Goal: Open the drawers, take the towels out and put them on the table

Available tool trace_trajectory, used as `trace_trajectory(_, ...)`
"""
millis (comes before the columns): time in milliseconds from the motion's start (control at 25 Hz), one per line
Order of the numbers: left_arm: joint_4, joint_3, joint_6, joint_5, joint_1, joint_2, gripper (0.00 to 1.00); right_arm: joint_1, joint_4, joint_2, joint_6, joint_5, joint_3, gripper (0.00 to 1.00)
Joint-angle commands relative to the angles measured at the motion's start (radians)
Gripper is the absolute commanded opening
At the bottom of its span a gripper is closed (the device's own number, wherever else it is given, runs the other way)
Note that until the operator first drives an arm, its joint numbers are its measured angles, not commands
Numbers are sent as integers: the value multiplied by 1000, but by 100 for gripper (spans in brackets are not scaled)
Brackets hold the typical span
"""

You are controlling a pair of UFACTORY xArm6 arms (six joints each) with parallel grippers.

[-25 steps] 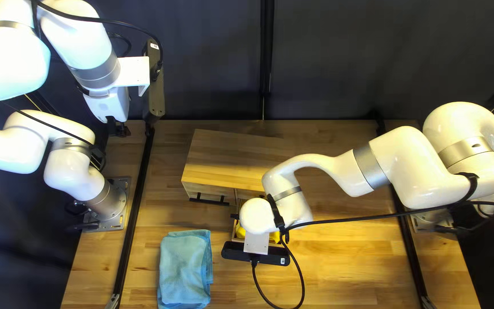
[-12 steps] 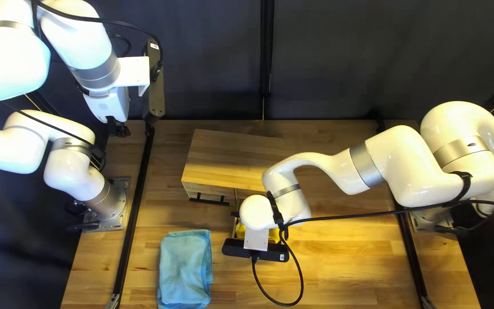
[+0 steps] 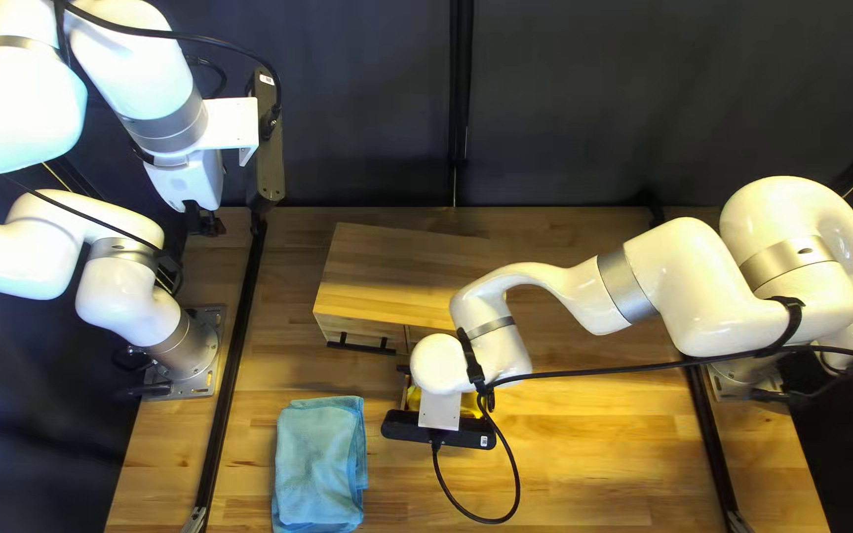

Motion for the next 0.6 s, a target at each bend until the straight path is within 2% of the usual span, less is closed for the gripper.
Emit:
trace_trajectory(40, 0, 0, 0, 0, 0, 0, 100, 1, 0, 5, -1, -15, 7, 0)
trace_trajectory(360, 0, 0, 0, 0, 0, 0, 100, 11, -10, -11, 13, -20, 25, 0)
trace_trajectory(600, 0, 0, 0, 0, 0, 0, 100, 25, -17, -43, 28, 18, 17, 0)
